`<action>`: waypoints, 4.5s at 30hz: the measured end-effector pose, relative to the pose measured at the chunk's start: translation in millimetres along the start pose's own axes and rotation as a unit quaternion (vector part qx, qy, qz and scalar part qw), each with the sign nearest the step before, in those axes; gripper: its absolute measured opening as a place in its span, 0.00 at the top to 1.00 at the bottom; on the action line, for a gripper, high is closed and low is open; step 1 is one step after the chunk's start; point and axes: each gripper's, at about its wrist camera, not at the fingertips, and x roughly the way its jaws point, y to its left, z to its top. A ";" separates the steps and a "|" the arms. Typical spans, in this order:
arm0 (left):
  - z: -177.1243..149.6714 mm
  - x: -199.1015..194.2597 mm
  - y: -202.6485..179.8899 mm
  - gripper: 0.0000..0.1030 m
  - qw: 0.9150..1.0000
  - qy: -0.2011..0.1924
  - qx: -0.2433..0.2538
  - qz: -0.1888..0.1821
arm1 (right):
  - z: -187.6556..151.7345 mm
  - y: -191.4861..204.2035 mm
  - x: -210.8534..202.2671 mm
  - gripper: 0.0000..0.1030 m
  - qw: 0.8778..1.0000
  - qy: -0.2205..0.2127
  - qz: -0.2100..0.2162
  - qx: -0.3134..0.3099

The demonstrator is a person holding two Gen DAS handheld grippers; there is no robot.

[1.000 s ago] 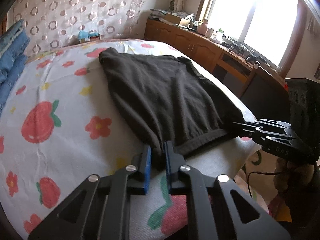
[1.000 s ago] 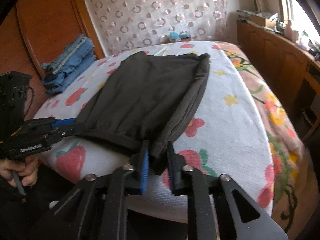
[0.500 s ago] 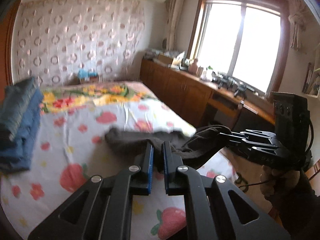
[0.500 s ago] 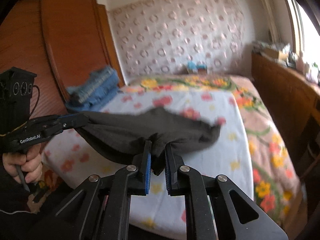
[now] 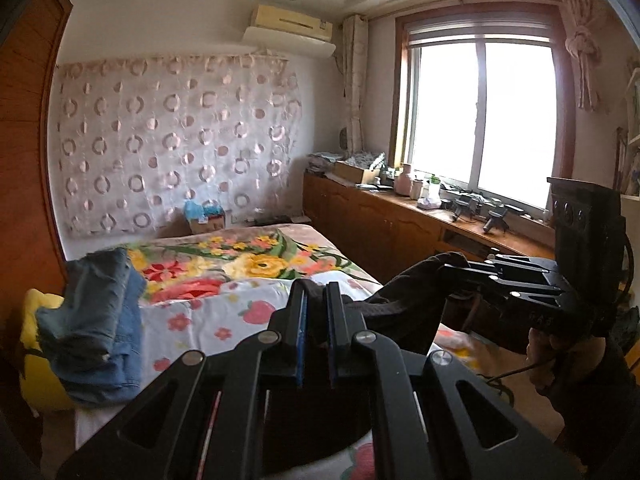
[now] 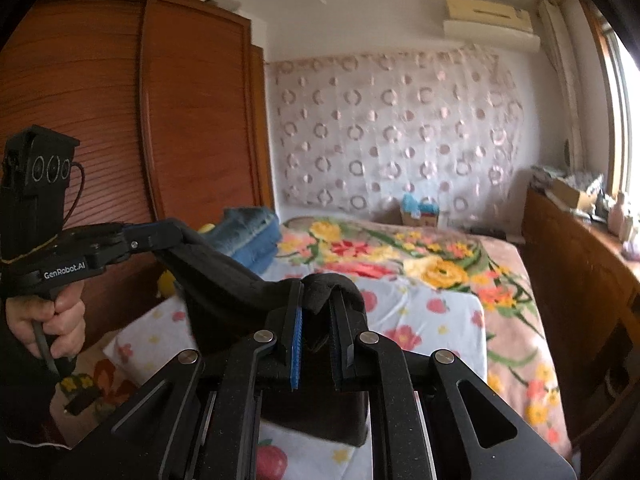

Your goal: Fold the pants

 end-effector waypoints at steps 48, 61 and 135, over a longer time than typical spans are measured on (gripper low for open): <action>35.0 159.1 131.0 0.95 0.995 0.068 -0.028 0.062 | 79.6 -70.9 231.4 0.92 0.995 0.094 0.034 -0.010; -12.8 120.5 95.7 0.95 0.994 0.096 -0.016 0.054 | 33.2 -38.5 184.6 0.92 0.992 0.123 0.033 -0.006; -186.0 56.4 39.7 0.94 0.980 0.194 -0.046 -0.003 | -171.6 21.8 101.6 0.91 0.978 0.191 0.032 0.083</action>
